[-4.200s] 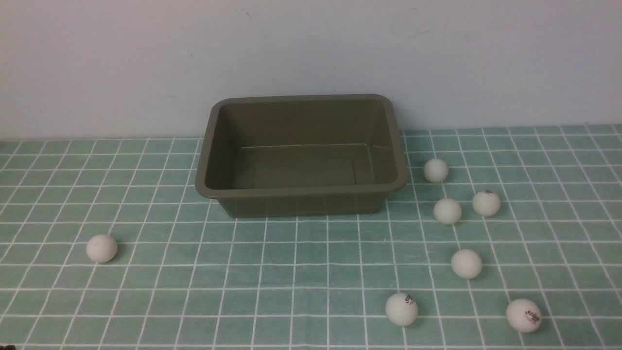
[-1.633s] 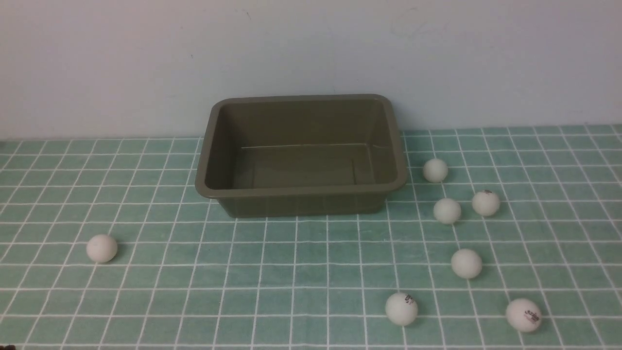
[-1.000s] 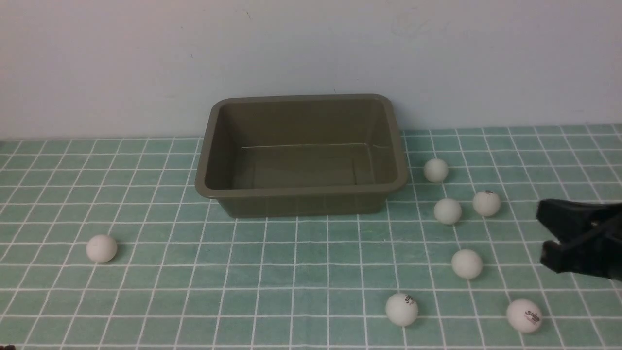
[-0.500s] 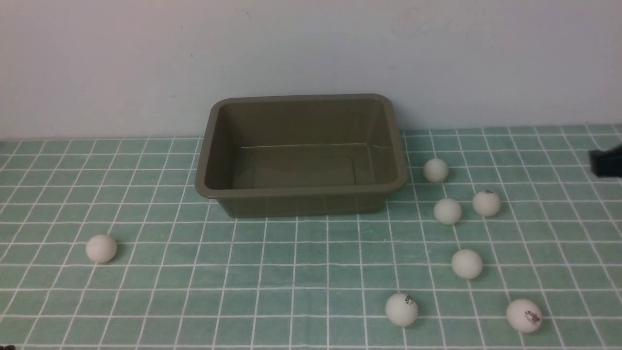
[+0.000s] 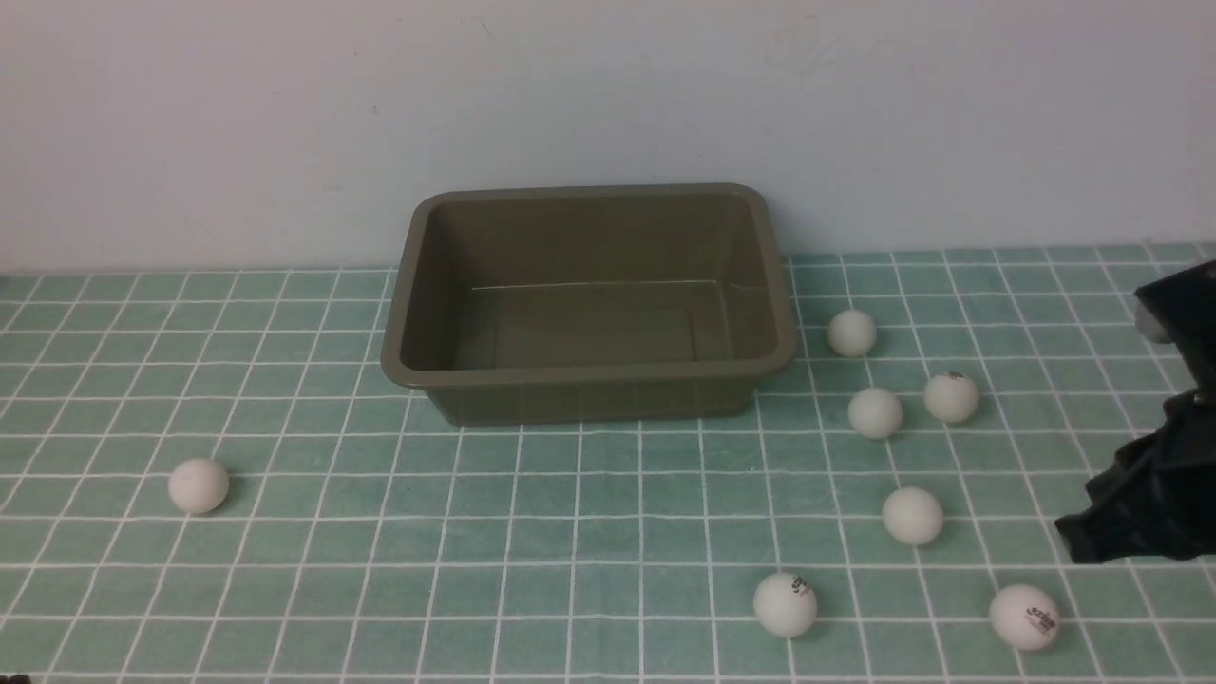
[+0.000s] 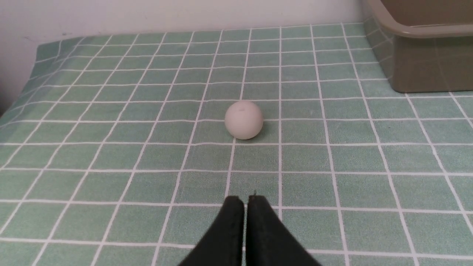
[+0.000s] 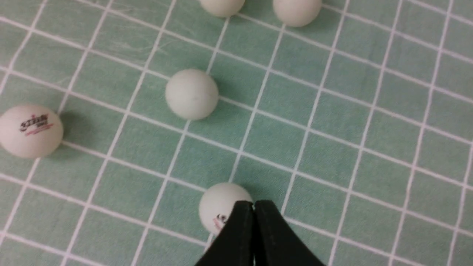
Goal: Put the table tennis balls in the box on the green coffee tablecloth.
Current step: 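Reach for and grasp a ping pong ball on the table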
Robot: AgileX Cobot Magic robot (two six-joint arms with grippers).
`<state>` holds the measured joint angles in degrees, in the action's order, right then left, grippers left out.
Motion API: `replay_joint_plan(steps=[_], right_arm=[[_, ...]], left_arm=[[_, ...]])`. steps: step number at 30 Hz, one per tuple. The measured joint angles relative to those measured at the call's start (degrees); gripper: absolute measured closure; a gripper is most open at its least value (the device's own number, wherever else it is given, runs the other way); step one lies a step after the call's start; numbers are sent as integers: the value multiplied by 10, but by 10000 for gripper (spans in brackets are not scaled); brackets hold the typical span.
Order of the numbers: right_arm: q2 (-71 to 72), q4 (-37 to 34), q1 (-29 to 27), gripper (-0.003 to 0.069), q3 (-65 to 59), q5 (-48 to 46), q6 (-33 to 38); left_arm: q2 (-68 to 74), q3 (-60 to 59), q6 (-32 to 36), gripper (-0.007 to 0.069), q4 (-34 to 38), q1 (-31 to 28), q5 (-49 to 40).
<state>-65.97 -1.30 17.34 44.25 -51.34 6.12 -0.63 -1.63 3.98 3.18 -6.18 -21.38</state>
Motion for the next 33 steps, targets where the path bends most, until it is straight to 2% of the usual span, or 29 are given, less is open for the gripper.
replay_joint_plan(steps=[4,8,19,27,33], right_arm=[[-42,7,0,189,0,3,-12],[-107,41,0,102,0,22,-42],[-231,56,0,88,12,98,-61],[-268,56,-28,88,15,100,-72],[-272,47,-32,124,16,100,-70]], left_arm=[[0,0,0,629,0,0,0],[0,0,0,629,0,0,0],[0,0,0,629,0,0,0],[0,0,0,629,0,0,0],[0,0,0,629,0,0,0]])
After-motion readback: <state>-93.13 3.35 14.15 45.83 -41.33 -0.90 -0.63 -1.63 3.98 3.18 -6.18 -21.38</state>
